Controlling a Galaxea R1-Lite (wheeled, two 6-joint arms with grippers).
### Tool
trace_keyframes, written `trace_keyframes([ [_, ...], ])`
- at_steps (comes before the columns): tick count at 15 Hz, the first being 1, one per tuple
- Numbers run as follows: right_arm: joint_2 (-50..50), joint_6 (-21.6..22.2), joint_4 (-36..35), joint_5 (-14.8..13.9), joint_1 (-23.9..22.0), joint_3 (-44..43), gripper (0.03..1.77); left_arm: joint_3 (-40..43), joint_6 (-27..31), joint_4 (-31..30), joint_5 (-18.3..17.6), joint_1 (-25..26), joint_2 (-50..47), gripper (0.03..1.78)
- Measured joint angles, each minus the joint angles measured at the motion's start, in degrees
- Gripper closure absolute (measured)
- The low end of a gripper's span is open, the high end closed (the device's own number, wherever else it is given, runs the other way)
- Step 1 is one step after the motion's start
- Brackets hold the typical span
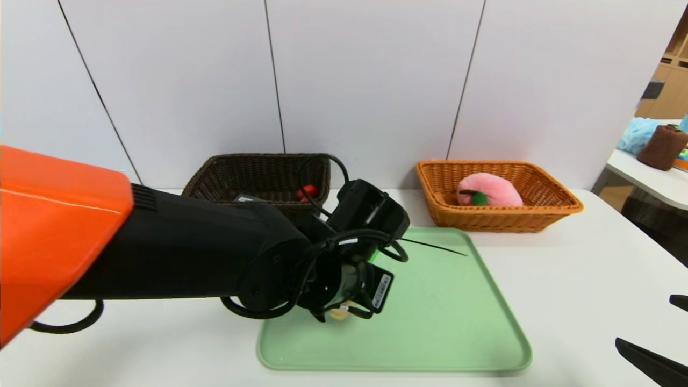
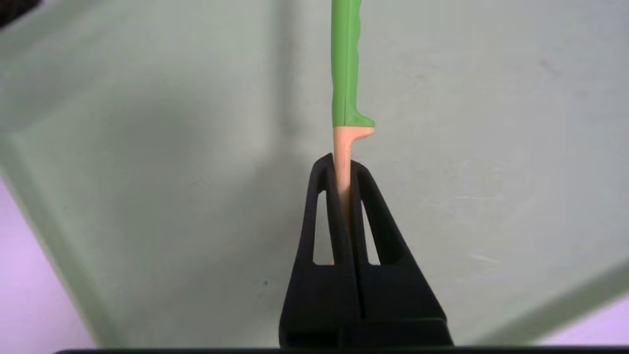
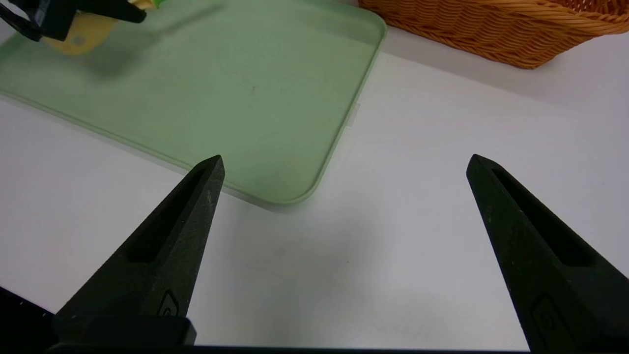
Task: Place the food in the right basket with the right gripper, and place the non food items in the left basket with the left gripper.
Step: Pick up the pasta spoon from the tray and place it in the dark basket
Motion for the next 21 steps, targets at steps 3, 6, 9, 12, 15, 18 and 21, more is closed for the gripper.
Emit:
trace_keyframes([
  [3,0.12,-0.48,0.00,-0.02,-0.02,0.00,0.10,-0.18,6.92,-0.69,6.17,-2.95,-5.46,1.76],
  [6,0.26,-1.02,-0.05,-0.02,0.00,-0.05,0.10,-0.24,18.93,-4.36,7.97,-3.56,-11.52,1.76],
  [9,0.34,-1.24,-0.09,0.00,0.00,-0.10,0.10,-0.38,31.66,-5.81,6.45,-0.26,-16.74,1.76],
  [12,0.45,-1.79,-0.09,0.00,0.00,-0.10,0.10,-0.46,40.09,-5.52,-0.85,6.91,-20.18,1.76],
  [15,0.63,-2.10,-0.09,0.04,0.02,-0.10,0.10,-1.43,45.64,-4.61,-7.47,13.64,-21.58,1.76],
  [18,0.78,-2.29,-0.09,0.04,0.02,-0.05,0.10,-4.16,52.40,-3.21,-14.03,19.63,-21.47,1.76],
  [21,0.84,-2.68,-0.09,0.02,0.02,0.12,0.10,-8.79,57.82,-1.68,-19.79,24.72,-19.35,1.76],
])
